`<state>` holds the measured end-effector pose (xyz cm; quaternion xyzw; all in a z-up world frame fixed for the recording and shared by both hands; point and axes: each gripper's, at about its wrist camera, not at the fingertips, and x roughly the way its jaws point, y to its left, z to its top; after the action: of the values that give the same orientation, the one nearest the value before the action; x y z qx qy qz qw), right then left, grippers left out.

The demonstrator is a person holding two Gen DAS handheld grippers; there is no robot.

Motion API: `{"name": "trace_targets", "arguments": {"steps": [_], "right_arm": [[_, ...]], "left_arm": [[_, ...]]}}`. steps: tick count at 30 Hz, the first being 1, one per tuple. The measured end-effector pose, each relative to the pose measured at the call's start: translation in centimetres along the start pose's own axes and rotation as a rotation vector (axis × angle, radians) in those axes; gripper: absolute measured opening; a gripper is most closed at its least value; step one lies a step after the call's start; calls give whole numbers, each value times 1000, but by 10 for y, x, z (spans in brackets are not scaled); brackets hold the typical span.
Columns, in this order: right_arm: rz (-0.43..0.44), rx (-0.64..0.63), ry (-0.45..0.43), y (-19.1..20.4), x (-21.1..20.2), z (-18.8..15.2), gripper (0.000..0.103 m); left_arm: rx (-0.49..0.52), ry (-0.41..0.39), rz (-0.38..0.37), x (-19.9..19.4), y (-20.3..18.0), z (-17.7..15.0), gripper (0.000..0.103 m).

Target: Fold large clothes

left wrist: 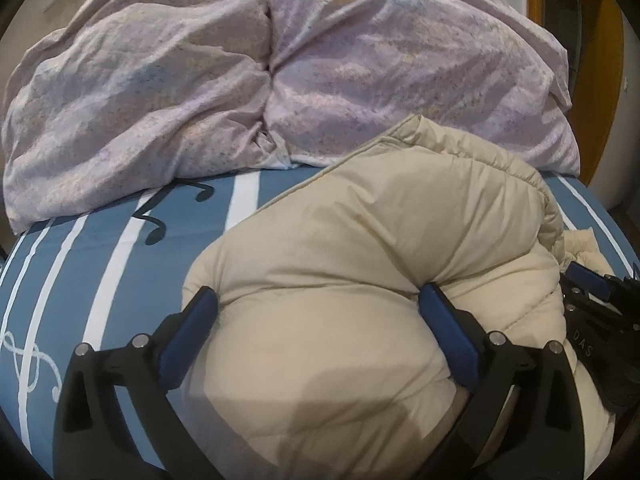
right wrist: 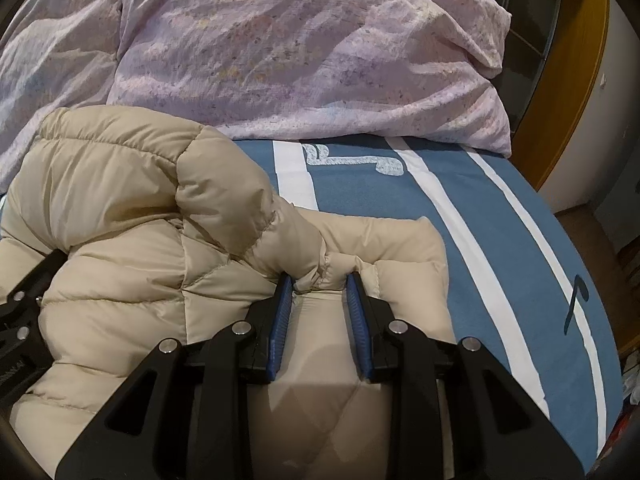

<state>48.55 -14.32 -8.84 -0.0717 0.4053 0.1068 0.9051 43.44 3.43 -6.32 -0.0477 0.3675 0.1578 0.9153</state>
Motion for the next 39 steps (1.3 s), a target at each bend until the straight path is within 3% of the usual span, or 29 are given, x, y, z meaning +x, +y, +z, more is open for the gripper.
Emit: {"name": "trace_targets", "arguments": {"steps": [1, 3, 4, 5, 7, 9, 11, 18, 23, 30, 32, 36, 38, 39], "right_arm": [[42, 13, 10, -6, -2, -1, 31], [125, 38, 31, -18, -11, -3, 33], [214, 74, 29, -32, -24, -8, 43], [267, 100, 19, -43, -36, -10, 70], [332, 135, -23, -68, -66, -16, 102], [371, 135, -17, -82, -77, -21, 102], [444, 174, 44, -97, -75, -29, 102], [660, 355, 217, -114, -30, -50, 102], [710, 367, 266, -108, -13, -55, 102], [807, 366, 256, -102, -6, -50, 102], [836, 360, 250, -96, -4, -48, 101], [882, 364, 241, -85, 0, -47, 77], [923, 391, 228, -85, -1, -46, 57], [945, 396, 215, -84, -4, -45, 53]], "left_arm": [[-10, 6, 4, -7, 2, -2, 101], [-48, 26, -62, -26, 13, -7, 100], [-72, 28, -137, -41, 22, -12, 100], [-85, 28, -198, -54, 32, -16, 100], [-74, 23, -282, -74, 47, -24, 100], [-52, 31, -326, -85, 59, -30, 100], [-55, 55, -353, -88, 68, -33, 100], [-217, 179, -491, -64, 85, -41, 99], [-286, 244, -540, -42, 85, -46, 99], [-401, 301, -638, -17, 82, -52, 99], [-439, 308, -675, -13, 81, -53, 95], [-480, 300, -714, -12, 83, -54, 73], [-482, 279, -723, -16, 87, -53, 55], [-486, 267, -735, -21, 92, -54, 51]]}}
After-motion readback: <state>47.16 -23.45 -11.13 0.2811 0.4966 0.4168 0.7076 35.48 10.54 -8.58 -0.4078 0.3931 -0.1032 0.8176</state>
